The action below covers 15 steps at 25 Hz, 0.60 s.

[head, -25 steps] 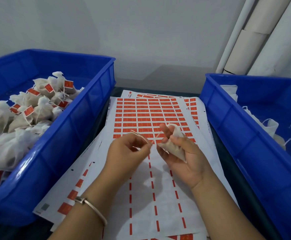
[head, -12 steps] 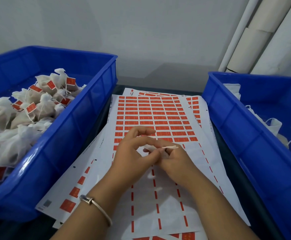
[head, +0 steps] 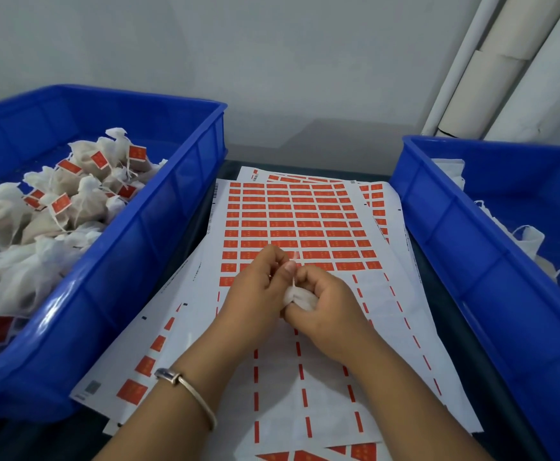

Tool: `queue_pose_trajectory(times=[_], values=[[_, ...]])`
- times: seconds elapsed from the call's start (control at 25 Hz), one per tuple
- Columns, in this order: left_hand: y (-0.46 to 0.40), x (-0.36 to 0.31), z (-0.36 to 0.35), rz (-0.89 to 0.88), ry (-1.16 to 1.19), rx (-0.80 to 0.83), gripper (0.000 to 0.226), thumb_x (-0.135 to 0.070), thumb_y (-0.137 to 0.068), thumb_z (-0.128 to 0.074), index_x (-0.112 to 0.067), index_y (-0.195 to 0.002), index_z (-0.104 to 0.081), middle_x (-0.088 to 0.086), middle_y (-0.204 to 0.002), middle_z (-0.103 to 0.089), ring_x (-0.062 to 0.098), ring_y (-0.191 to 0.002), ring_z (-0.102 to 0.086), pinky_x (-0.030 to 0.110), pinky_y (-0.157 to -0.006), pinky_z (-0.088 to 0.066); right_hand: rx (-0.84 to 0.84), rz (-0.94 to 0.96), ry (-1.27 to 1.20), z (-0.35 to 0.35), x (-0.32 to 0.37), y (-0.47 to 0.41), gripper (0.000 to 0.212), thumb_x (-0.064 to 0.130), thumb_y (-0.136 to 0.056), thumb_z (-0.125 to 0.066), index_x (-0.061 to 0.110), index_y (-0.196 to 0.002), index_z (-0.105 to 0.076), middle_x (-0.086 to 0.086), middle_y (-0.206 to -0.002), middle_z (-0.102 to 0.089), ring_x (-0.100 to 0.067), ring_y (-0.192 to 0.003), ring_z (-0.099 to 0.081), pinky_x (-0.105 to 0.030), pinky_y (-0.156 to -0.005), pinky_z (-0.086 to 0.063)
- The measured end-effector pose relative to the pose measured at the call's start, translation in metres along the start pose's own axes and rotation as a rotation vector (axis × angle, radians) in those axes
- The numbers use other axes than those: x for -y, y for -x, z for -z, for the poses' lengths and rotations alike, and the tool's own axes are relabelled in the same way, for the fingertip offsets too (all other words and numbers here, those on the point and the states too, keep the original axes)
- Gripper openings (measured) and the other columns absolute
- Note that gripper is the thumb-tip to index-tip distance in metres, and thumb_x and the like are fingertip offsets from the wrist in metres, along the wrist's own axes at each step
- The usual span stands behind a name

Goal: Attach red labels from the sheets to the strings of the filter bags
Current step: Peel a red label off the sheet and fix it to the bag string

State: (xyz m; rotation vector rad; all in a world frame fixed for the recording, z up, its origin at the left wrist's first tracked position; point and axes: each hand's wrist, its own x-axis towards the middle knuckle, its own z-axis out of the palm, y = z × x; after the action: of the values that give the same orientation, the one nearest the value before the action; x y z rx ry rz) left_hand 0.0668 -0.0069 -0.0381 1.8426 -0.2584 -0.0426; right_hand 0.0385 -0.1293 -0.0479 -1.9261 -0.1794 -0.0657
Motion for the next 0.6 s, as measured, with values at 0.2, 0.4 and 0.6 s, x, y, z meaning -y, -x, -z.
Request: queue_pose_trajectory(times=[0.2,0.4,0.6], values=[[-0.002,0.002,-0.006,0.026,-0.102,-0.145,0.019,-0.028,-0.097,-0.044,-0.028,-0.078,-0.046,-0.008,-0.072,-0.057,0.002,-0.060,-0.055,0.005,-0.045,-0.038,-0.174,0.103,0.163,-0.008,0.003,0.003,0.039,0.023,-0.079,-0.074,0.046,-0.090,-0.044,0.026,-0.083,-0.056,0.007,-0.079,-0.061,-0.005,-0.058,-0.047],[-0.002,0.002,-0.008,0.013,-0.034,-0.259,0.018,-0.032,-0.096,-0.045,-0.031,-0.078,-0.047,-0.009,-0.073,-0.057,-0.004,-0.070,-0.055,0.005,-0.048,-0.042,-0.321,0.234,0.221,-0.015,0.004,0.004,0.041,0.016,-0.079,-0.074,0.043,-0.090,-0.045,0.030,-0.086,-0.053,0.003,-0.080,-0.061,-0.002,-0.066,-0.046],[-0.002,0.001,-0.012,0.038,-0.023,-0.286,0.017,-0.034,-0.095,-0.044,-0.034,-0.078,-0.046,-0.013,-0.074,-0.056,-0.014,-0.071,-0.053,0.000,-0.047,-0.037,-0.442,0.277,0.337,-0.019,0.005,0.003,0.027,0.019,-0.080,-0.073,0.016,-0.106,-0.067,-0.001,-0.099,-0.071,-0.011,-0.088,-0.064,-0.022,-0.080,-0.053]])
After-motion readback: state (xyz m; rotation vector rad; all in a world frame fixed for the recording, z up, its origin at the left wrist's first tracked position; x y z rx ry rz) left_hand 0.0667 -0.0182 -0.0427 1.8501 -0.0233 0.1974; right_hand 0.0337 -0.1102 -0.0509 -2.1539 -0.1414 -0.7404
